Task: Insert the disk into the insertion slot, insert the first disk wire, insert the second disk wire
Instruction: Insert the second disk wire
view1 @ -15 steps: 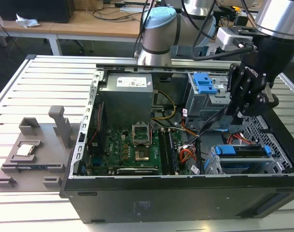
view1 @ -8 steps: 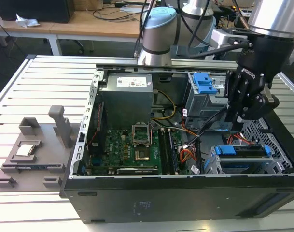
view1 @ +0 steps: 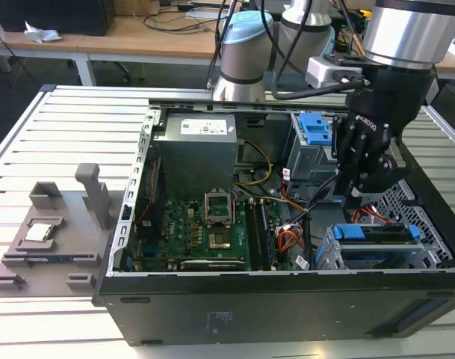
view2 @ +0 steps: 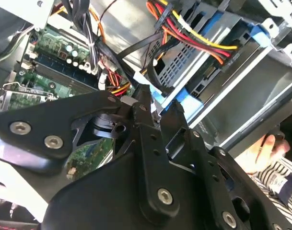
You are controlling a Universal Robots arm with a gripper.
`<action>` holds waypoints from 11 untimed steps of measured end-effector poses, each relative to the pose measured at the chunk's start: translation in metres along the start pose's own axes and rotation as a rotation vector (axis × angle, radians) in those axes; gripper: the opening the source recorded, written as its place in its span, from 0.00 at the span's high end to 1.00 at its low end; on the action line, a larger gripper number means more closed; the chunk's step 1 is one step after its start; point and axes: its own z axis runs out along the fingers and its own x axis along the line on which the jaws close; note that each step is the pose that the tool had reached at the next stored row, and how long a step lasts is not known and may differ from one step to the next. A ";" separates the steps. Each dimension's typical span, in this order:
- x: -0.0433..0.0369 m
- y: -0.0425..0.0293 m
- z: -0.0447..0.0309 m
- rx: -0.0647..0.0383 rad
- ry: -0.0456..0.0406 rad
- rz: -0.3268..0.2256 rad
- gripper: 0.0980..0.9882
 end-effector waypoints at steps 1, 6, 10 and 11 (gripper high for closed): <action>-0.0001 0.0001 0.0002 0.005 0.0001 0.001 0.70; -0.0003 0.0046 0.0007 0.065 0.0037 0.014 0.70; -0.0014 0.0131 0.0046 0.068 0.0054 0.001 0.70; -0.0015 0.0132 0.0054 0.072 0.0114 -0.018 0.70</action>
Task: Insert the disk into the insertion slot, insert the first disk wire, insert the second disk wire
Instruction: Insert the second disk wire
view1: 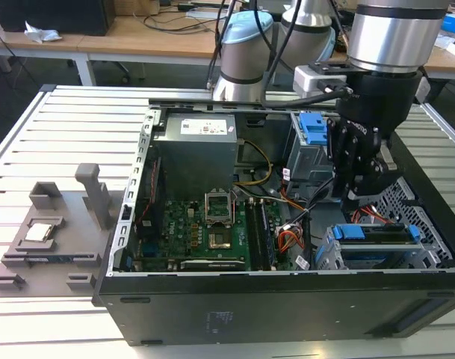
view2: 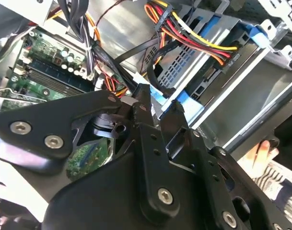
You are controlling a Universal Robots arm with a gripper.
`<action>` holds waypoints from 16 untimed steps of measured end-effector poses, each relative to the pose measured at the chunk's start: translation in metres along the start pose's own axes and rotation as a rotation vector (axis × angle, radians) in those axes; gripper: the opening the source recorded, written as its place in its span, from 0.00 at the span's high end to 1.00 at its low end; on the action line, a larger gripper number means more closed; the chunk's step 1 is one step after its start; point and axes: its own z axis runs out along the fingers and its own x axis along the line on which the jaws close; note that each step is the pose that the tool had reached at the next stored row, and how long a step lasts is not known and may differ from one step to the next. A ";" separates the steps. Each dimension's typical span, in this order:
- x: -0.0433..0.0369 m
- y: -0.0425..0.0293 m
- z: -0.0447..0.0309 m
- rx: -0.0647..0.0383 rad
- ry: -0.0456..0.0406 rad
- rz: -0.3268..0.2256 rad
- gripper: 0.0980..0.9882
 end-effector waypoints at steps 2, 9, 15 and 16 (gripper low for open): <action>-0.0003 0.0000 0.0012 0.006 0.0234 -0.038 0.70; -0.0015 0.0002 0.0053 0.003 0.0693 -0.048 0.70; -0.0015 0.0002 0.0053 0.003 0.0698 -0.048 0.95; -0.0015 0.0002 0.0053 0.003 0.0699 -0.048 0.95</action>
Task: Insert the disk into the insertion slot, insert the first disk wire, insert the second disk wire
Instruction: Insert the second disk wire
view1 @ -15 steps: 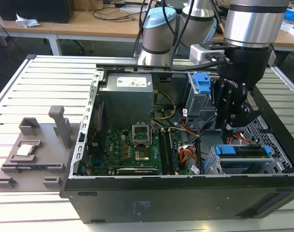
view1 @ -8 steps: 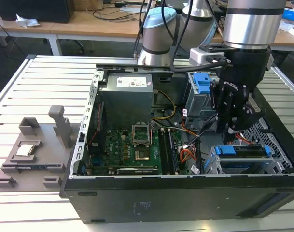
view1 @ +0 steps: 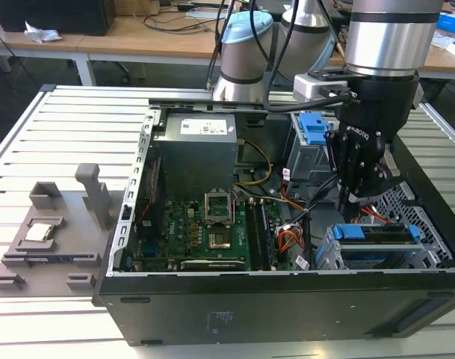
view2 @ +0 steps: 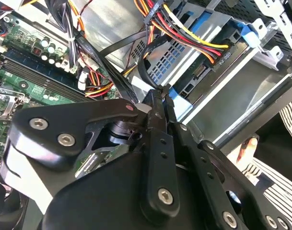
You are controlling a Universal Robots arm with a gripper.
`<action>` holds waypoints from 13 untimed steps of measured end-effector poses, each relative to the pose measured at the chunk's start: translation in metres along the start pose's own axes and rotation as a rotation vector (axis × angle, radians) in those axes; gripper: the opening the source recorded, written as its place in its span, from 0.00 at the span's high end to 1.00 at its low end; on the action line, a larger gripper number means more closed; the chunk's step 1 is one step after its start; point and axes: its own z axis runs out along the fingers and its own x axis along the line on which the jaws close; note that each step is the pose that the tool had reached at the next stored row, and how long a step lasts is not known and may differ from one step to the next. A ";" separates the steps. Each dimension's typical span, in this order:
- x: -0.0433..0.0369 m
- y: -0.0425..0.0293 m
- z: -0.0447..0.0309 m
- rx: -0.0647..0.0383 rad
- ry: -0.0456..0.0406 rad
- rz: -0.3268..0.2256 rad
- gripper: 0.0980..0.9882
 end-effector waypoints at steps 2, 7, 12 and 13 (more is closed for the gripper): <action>0.0000 0.0000 0.0000 0.000 0.0002 0.000 0.95; 0.0060 -0.0002 -0.0178 0.000 -0.0023 0.000 0.95; 0.0140 0.0008 -0.0154 0.001 -0.0130 0.000 0.95; 0.0140 0.0008 -0.0155 0.001 -0.0128 0.000 0.95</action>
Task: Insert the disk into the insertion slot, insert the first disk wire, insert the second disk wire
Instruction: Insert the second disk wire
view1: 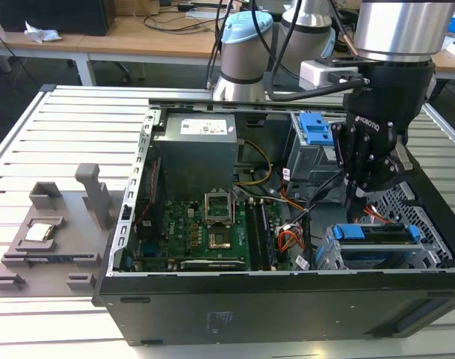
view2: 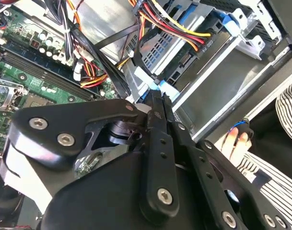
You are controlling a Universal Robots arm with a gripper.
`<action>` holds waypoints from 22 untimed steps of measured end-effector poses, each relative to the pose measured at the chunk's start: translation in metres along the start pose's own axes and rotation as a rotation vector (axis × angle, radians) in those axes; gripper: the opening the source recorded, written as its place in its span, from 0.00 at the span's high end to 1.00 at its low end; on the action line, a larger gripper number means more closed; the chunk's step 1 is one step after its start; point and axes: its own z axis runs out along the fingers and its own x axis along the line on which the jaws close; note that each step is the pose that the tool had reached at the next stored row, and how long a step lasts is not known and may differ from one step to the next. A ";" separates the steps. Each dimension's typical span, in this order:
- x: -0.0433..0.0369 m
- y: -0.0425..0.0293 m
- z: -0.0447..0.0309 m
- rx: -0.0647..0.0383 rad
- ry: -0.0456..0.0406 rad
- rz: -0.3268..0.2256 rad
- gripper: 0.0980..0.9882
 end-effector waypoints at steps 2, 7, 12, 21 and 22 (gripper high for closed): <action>0.0000 0.0000 0.0001 0.000 -0.0002 0.000 0.95; -0.0064 0.0005 -0.0003 0.000 -0.0003 0.000 0.79; -0.0099 0.0004 0.0057 0.000 0.0004 -0.002 0.79; -0.0174 -0.0002 0.0120 -0.001 0.0272 -0.010 0.79; -0.0176 -0.0002 0.0123 -0.002 0.0353 -0.012 0.79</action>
